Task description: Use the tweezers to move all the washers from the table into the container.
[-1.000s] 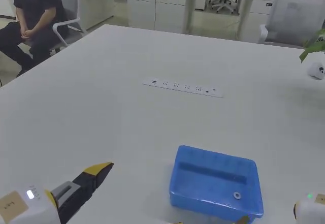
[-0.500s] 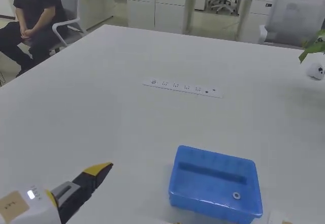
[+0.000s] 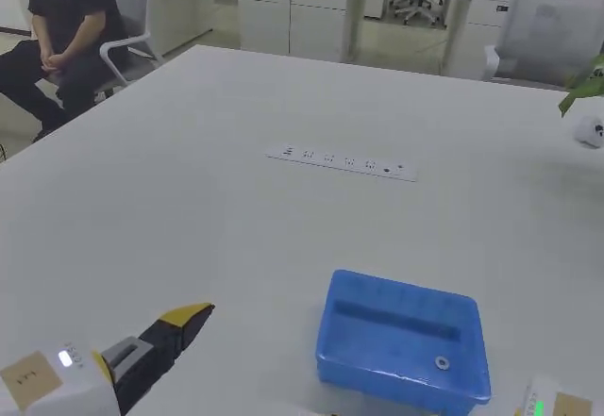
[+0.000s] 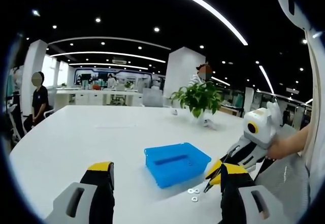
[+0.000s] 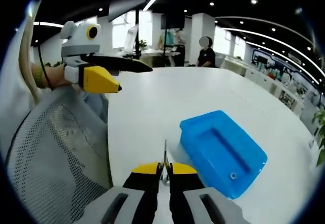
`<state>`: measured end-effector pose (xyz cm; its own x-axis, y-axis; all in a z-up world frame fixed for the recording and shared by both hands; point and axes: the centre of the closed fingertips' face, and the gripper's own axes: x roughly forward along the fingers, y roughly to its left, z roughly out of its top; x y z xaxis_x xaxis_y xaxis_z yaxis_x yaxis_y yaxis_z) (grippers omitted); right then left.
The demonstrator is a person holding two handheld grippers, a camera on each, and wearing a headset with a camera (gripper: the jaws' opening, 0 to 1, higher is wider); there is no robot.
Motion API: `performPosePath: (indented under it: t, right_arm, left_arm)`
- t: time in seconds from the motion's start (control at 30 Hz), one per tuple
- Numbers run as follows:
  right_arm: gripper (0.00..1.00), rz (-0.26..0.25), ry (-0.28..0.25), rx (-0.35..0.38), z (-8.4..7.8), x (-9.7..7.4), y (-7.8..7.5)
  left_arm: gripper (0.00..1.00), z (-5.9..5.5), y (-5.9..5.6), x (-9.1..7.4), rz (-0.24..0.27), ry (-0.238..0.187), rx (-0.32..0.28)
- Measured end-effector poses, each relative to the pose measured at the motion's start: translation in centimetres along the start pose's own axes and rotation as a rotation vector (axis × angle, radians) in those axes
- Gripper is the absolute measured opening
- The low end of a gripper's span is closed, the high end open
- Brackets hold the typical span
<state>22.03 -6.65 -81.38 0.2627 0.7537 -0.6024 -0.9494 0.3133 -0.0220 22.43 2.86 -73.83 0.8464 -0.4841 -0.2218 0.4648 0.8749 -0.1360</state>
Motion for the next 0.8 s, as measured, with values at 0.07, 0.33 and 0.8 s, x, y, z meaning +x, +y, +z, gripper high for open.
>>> performPosePath:
  t: [0.07, 0.33, 0.8]
  right_arm:
    - [0.03, 0.000, -0.003, 0.008, 0.3, -0.3, -0.4]
    - [0.03, 0.008, -0.005, -0.013, 1.9, -1.3, -1.7]
    - [0.03, 0.015, -0.037, -0.076, 4.2, -1.9, -4.1]
  left_arm:
    - [0.88, 0.0, -0.1, 0.0, -0.004, 0.001, 0.000]
    - [0.88, -0.2, -0.1, 0.1, -0.007, 0.012, 0.007]
    - [0.87, -0.4, -0.1, 0.1, -0.007, 0.025, 0.010]
